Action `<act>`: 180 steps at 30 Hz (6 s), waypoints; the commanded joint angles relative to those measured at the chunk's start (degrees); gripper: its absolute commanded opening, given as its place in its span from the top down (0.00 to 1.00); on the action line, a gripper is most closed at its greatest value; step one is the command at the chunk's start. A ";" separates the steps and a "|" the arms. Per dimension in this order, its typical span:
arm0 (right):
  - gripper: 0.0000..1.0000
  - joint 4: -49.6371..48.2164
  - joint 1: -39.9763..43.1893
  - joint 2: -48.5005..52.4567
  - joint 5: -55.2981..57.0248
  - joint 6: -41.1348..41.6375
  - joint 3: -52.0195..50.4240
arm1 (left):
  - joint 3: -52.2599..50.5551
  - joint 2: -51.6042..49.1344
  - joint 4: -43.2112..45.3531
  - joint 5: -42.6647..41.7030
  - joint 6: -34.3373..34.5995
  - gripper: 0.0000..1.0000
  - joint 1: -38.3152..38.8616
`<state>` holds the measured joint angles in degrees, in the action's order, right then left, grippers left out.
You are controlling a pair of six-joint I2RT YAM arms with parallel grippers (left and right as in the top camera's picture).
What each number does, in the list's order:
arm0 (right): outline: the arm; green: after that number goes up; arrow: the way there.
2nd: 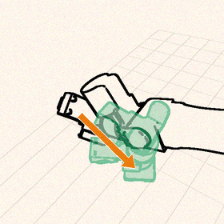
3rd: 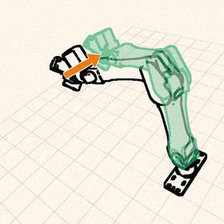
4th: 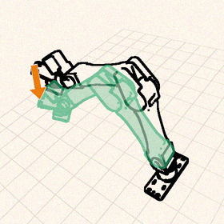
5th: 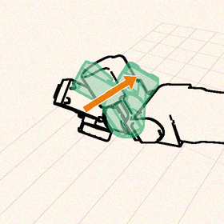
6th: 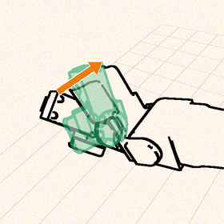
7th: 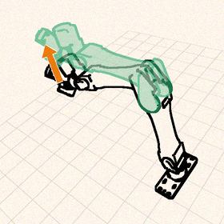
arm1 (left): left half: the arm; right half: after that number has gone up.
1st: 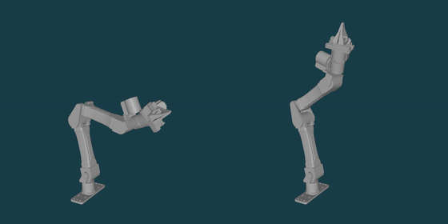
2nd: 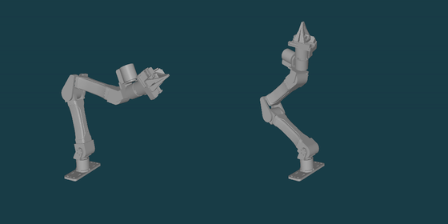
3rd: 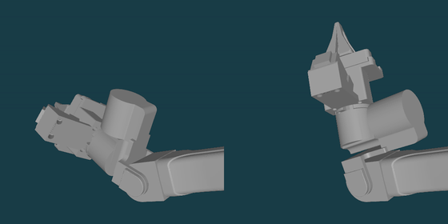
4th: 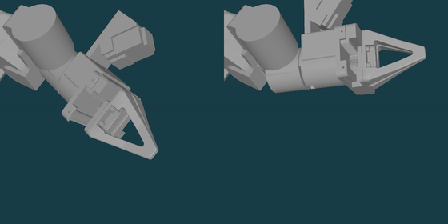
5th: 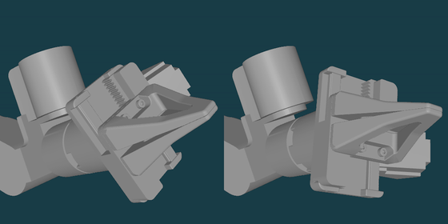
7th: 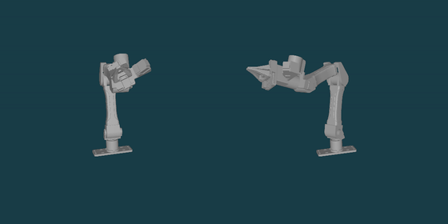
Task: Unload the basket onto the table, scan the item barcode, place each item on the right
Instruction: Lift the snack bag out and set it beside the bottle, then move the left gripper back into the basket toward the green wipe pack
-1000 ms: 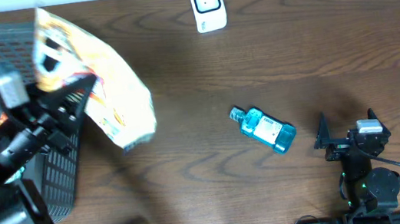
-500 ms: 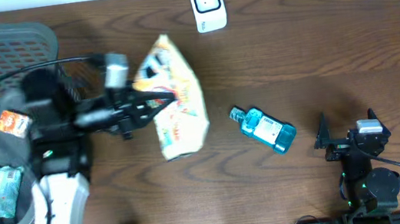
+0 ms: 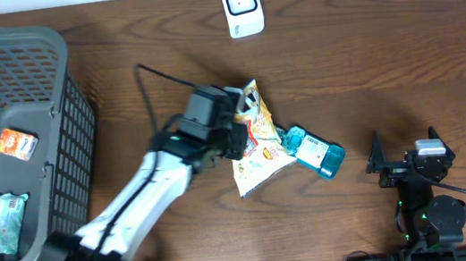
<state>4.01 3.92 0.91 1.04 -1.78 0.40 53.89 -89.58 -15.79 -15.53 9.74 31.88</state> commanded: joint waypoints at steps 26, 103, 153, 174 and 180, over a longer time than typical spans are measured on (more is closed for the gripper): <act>0.01 0.13 0.26 0.17 -0.11 -0.46 -0.09 | 0.81 -0.63 1.64 12.15 2.99 0.01 4.22; 0.01 0.13 0.26 0.17 -0.11 -0.46 -0.09 | 32.70 -13.11 -51.82 39.87 34.38 0.00 -63.73; 0.01 0.15 0.26 0.17 -0.11 -0.44 -0.09 | 5.60 -14.16 -18.71 47.28 37.99 0.55 -68.35; 0.01 0.13 0.26 0.17 -0.11 -0.44 -0.09 | 8.07 -3.74 -18.29 33.31 33.86 0.93 -67.04; 0.01 0.13 0.26 0.17 -0.11 -0.44 -0.09 | 8.07 7.80 -16.17 32.02 33.35 0.93 -63.58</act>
<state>4.01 3.92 1.06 1.04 -1.76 0.40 60.58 -87.59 -32.71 18.00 44.60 -33.56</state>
